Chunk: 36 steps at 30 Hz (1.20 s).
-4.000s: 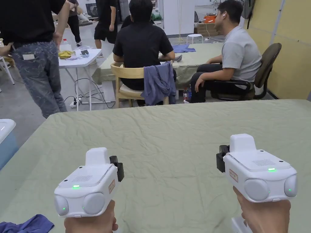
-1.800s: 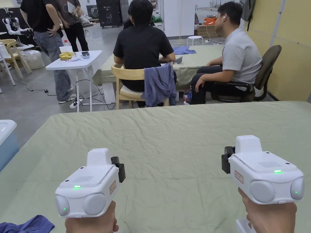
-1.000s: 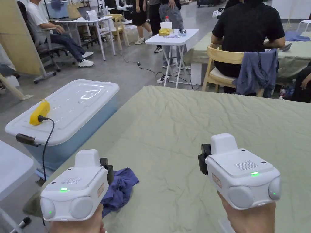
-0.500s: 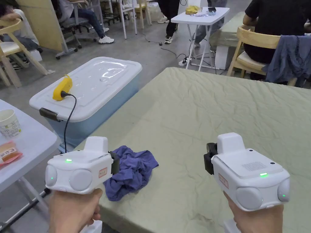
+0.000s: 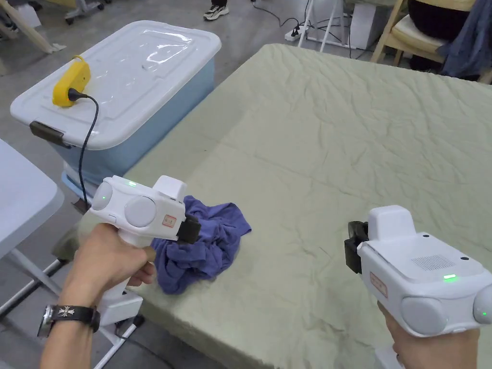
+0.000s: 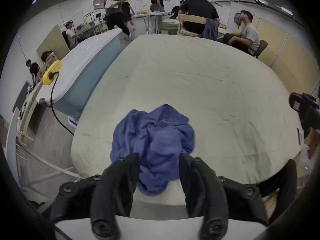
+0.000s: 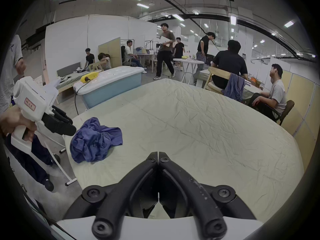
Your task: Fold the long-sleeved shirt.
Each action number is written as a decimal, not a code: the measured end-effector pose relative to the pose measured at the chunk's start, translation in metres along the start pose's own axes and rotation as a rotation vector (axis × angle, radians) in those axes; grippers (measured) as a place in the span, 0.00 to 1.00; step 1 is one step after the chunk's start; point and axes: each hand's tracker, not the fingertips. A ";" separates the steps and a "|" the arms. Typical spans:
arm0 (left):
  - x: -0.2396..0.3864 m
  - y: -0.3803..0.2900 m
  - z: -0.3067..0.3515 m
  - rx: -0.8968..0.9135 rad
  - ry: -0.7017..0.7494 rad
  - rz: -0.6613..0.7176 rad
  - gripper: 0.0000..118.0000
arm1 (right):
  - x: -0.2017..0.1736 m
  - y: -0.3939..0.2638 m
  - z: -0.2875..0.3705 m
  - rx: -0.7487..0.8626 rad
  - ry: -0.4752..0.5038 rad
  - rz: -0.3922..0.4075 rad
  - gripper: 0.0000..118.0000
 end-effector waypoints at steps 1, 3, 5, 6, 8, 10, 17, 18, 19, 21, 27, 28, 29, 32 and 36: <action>-0.003 0.003 -0.011 0.002 0.002 -0.011 0.41 | 0.000 -0.001 -0.005 -0.007 -0.001 -0.002 0.01; -0.008 0.004 -0.030 0.001 0.003 -0.015 0.41 | 0.001 -0.003 -0.012 -0.023 -0.003 -0.005 0.01; -0.013 0.006 -0.049 -0.031 -0.012 0.017 0.41 | 0.002 -0.006 -0.018 -0.038 -0.003 -0.001 0.01; -0.017 0.004 -0.057 -0.042 -0.031 0.040 0.41 | 0.002 -0.008 -0.021 -0.046 -0.004 0.001 0.01; -0.022 0.001 -0.074 -0.052 -0.083 0.086 0.44 | 0.003 -0.011 -0.026 -0.060 -0.006 -0.001 0.01; -0.022 -0.003 -0.085 -0.051 -0.122 0.125 0.44 | 0.004 -0.014 -0.029 -0.069 -0.007 -0.007 0.01; -0.004 -0.015 -0.093 -0.011 -0.099 0.103 0.23 | 0.009 -0.017 -0.030 -0.077 -0.015 -0.022 0.01; -0.003 -0.017 -0.090 0.001 -0.104 0.100 0.17 | 0.011 -0.017 -0.029 -0.075 -0.016 -0.025 0.01; 0.002 -0.020 -0.085 0.035 -0.062 0.075 0.14 | 0.012 -0.017 -0.027 -0.072 -0.017 -0.029 0.01; 0.011 -0.025 -0.077 0.050 -0.029 0.046 0.12 | 0.013 -0.016 -0.022 -0.065 -0.020 -0.036 0.01; 0.015 -0.042 -0.025 0.222 -0.055 0.114 0.09 | 0.017 -0.013 0.002 -0.024 -0.024 -0.049 0.01; 0.019 -0.043 -0.013 0.235 -0.046 0.116 0.09 | 0.019 -0.012 0.009 -0.014 -0.026 -0.051 0.01; 0.025 -0.042 0.001 0.251 -0.037 0.110 0.09 | 0.021 -0.011 0.016 -0.002 -0.030 -0.054 0.01; 0.030 -0.039 0.033 0.366 -0.038 0.123 0.09 | 0.032 -0.010 0.040 0.043 -0.043 -0.076 0.01; 0.061 -0.023 0.086 0.468 -0.053 0.071 0.09 | 0.052 -0.012 0.079 0.100 -0.087 -0.091 0.01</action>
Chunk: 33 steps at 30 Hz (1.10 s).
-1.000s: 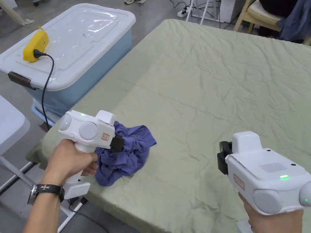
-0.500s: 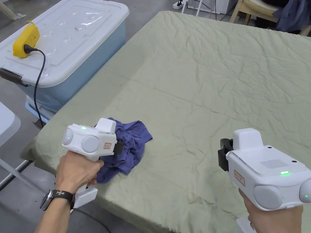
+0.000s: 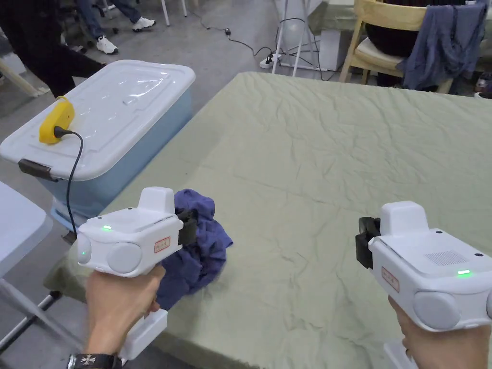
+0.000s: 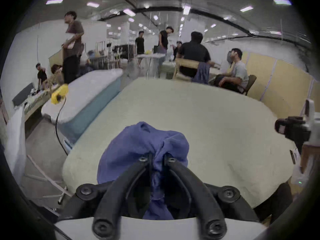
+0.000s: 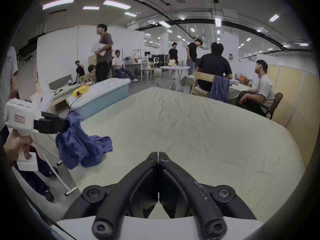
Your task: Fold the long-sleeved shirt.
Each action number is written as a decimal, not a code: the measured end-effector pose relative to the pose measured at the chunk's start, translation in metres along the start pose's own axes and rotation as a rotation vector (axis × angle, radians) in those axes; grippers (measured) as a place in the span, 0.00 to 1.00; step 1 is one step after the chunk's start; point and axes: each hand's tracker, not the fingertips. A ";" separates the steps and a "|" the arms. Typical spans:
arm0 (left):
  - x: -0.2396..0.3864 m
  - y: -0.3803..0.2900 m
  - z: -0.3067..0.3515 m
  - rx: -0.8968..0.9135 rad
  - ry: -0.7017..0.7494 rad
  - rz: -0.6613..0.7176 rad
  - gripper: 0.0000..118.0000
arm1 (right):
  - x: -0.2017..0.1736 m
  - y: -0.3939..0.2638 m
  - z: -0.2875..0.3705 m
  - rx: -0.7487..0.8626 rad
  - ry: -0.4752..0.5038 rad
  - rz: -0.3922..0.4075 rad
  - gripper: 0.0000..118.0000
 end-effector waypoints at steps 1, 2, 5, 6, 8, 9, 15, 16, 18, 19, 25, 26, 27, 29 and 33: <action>0.007 0.009 0.007 0.022 -0.014 -0.006 0.09 | 0.006 0.000 0.008 0.009 -0.010 -0.005 0.01; 0.019 0.020 0.016 0.046 -0.028 -0.003 0.09 | 0.013 -0.001 0.018 0.022 -0.023 -0.010 0.01; 0.051 0.051 0.036 0.118 -0.065 -0.044 0.09 | 0.038 -0.003 0.045 0.051 -0.070 -0.034 0.01; 0.068 0.062 0.044 0.149 -0.080 -0.066 0.09 | 0.048 -0.005 0.055 0.062 -0.089 -0.042 0.01; 0.091 0.080 0.053 0.196 -0.111 -0.094 0.09 | 0.065 -0.008 0.073 0.083 -0.136 -0.064 0.01; 0.103 0.090 0.058 0.216 -0.138 -0.101 0.09 | 0.075 -0.010 0.082 0.090 -0.152 -0.077 0.01; 0.183 0.138 0.069 0.314 -0.276 -0.155 0.09 | 0.130 -0.026 0.125 0.115 -0.259 -0.164 0.01; 0.195 0.144 0.069 0.324 -0.299 -0.165 0.09 | 0.137 -0.029 0.129 0.117 -0.266 -0.172 0.01; 0.224 0.156 0.069 0.332 -0.345 -0.192 0.09 | 0.153 -0.035 0.141 0.118 -0.310 -0.186 0.01; 0.237 0.161 0.068 0.345 -0.368 -0.204 0.09 | 0.161 -0.037 0.147 0.119 -0.332 -0.194 0.01; 0.312 0.195 0.070 0.395 -0.497 -0.220 0.09 | 0.201 -0.052 0.176 0.133 -0.414 -0.254 0.01; 0.324 0.200 0.069 0.389 -0.523 -0.233 0.09 | 0.207 -0.055 0.179 0.132 -0.431 -0.264 0.01; 0.338 0.203 0.067 0.390 -0.536 -0.256 0.09 | 0.213 -0.058 0.182 0.132 -0.447 -0.273 0.01; 0.362 0.203 0.062 0.406 -0.572 -0.280 0.09 | 0.225 -0.065 0.187 0.131 -0.465 -0.290 0.01; 0.407 0.198 0.042 0.357 -0.662 -0.274 0.09 | 0.246 -0.079 0.191 0.119 -0.506 -0.330 0.01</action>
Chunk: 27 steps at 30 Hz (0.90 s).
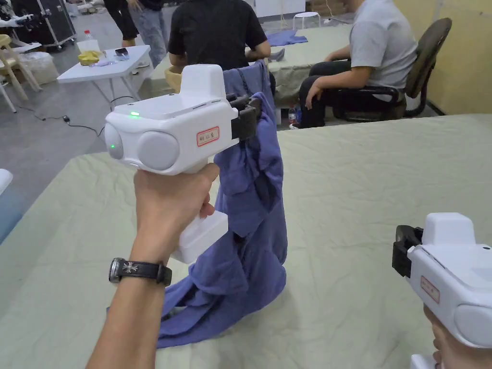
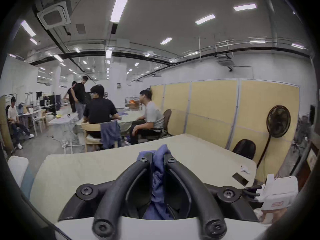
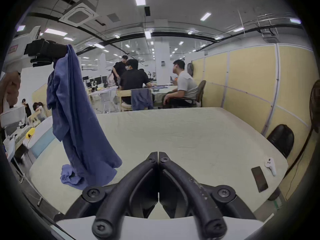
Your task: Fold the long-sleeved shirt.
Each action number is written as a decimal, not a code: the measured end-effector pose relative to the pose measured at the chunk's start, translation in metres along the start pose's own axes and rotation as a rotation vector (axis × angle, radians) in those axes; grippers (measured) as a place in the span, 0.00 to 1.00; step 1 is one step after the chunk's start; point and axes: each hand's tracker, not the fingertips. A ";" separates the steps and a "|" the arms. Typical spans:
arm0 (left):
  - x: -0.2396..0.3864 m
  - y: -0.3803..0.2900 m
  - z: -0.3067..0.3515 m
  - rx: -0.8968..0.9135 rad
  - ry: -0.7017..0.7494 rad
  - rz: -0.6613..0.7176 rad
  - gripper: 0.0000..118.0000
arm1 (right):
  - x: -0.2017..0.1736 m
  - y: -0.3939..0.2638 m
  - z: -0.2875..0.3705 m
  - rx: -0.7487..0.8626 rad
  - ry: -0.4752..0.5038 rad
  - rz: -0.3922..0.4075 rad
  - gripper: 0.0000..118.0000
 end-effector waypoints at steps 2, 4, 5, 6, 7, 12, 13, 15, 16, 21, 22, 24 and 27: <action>0.011 -0.010 -0.023 -0.028 -0.029 -0.002 0.09 | 0.010 -0.004 -0.005 -0.005 -0.016 -0.009 0.01; 0.023 -0.025 -0.048 -0.071 -0.072 0.025 0.09 | 0.019 -0.008 -0.010 -0.018 -0.029 -0.018 0.01; 0.030 -0.036 -0.063 -0.092 -0.096 0.027 0.09 | 0.024 -0.011 -0.014 -0.025 -0.041 -0.024 0.01; 0.037 -0.048 -0.078 -0.119 -0.114 0.029 0.09 | 0.029 -0.013 -0.018 -0.032 -0.049 -0.030 0.01; 0.043 -0.059 -0.090 -0.146 -0.129 0.032 0.09 | 0.033 -0.016 -0.021 -0.038 -0.053 -0.037 0.01; 0.077 -0.149 -0.161 -0.349 -0.211 0.075 0.09 | 0.057 -0.031 -0.037 -0.076 -0.089 -0.069 0.01; 0.082 -0.171 -0.176 -0.401 -0.229 0.093 0.09 | 0.061 -0.034 -0.040 -0.084 -0.097 -0.075 0.01; 0.094 -0.207 -0.195 -0.479 -0.255 0.104 0.09 | 0.070 -0.040 -0.046 -0.103 -0.111 -0.085 0.01; 0.102 -0.227 -0.204 -0.534 -0.275 0.107 0.09 | 0.073 -0.043 -0.049 -0.111 -0.116 -0.090 0.01; 0.134 -0.283 -0.219 -0.652 -0.308 0.080 0.13 | 0.084 -0.055 -0.057 -0.147 -0.137 -0.107 0.01; 0.138 -0.289 -0.223 -0.676 -0.294 0.085 0.28 | 0.086 -0.057 -0.057 -0.154 -0.140 -0.106 0.01; 0.144 -0.295 -0.231 -0.750 -0.257 0.099 0.54 | 0.088 -0.061 -0.058 -0.167 -0.143 -0.105 0.01; 0.141 -0.290 -0.222 -0.702 -0.254 0.142 0.53 | 0.088 -0.062 -0.055 -0.172 -0.146 -0.107 0.01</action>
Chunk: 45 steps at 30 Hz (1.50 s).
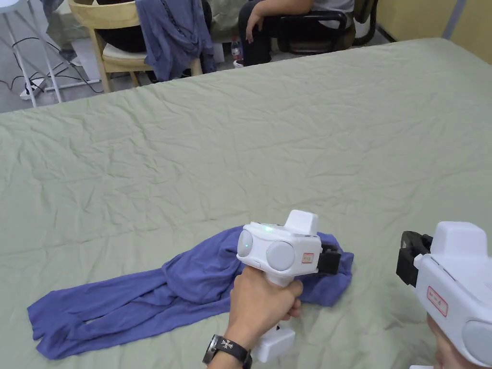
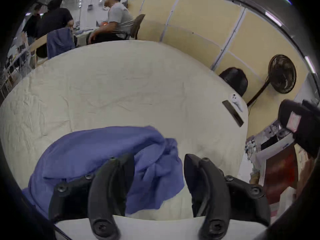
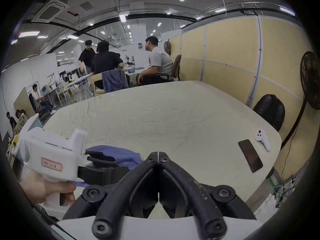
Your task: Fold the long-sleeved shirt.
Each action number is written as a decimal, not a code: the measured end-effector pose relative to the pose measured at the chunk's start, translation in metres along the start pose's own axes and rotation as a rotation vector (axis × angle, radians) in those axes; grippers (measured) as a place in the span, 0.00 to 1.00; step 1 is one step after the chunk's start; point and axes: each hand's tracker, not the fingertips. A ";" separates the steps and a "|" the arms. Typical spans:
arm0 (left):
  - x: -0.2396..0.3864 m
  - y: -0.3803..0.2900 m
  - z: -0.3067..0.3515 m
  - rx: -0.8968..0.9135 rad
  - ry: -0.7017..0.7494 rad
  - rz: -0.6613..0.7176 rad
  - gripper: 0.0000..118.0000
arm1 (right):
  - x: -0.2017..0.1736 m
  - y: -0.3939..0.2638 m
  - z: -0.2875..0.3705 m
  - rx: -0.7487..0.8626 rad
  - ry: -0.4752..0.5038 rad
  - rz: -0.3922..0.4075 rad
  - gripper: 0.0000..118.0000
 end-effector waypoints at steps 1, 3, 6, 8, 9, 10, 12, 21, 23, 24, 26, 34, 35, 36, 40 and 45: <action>-0.001 0.001 0.008 0.036 -0.007 0.023 0.53 | 0.000 0.000 0.002 0.000 0.000 -0.001 0.01; -0.005 -0.001 0.030 0.092 0.003 0.067 0.53 | -0.003 0.002 0.005 0.003 0.002 0.002 0.01; -0.007 -0.006 0.081 0.193 0.037 0.114 0.53 | -0.011 0.005 0.012 0.018 0.007 0.016 0.01; -0.014 -0.018 0.121 0.261 0.086 0.152 0.53 | -0.020 0.008 0.020 0.038 0.021 0.027 0.01; -0.018 -0.024 0.136 0.292 0.114 0.166 0.53 | -0.023 0.009 0.024 0.047 0.025 0.032 0.01; -0.027 -0.033 0.156 0.320 0.148 0.182 0.52 | -0.029 0.010 0.027 0.058 0.034 0.042 0.01; -0.040 -0.054 0.191 0.366 0.227 0.206 0.50 | -0.040 0.011 0.033 0.068 0.053 0.054 0.01; -0.093 -0.169 0.310 0.356 0.466 0.223 0.02 | -0.103 0.002 0.052 0.085 0.155 0.166 0.01; -0.103 -0.191 0.326 0.362 0.443 0.223 0.00 | -0.115 0.000 0.055 0.087 0.175 0.183 0.01; -0.107 -0.199 0.332 0.345 0.440 0.244 0.00 | -0.121 -0.001 0.056 0.088 0.187 0.193 0.01; -0.113 -0.212 0.338 0.315 0.490 0.259 0.00 | -0.132 -0.001 0.058 0.088 0.200 0.215 0.01; -0.170 -0.223 0.343 0.190 0.449 0.461 0.00 | -0.146 -0.004 0.055 0.074 0.217 0.263 0.01; -0.180 -0.222 0.341 0.173 0.457 0.482 0.02 | -0.145 -0.005 0.054 0.070 0.214 0.265 0.01; -0.193 -0.221 0.338 0.165 0.479 0.492 0.04 | -0.144 -0.006 0.051 0.064 0.210 0.265 0.01; -0.246 -0.211 0.314 0.131 0.585 0.532 0.40 | -0.139 -0.011 0.034 0.028 0.186 0.265 0.01; -0.326 -0.188 0.275 0.103 0.565 0.635 0.49 | -0.138 -0.017 0.007 -0.037 0.153 0.284 0.01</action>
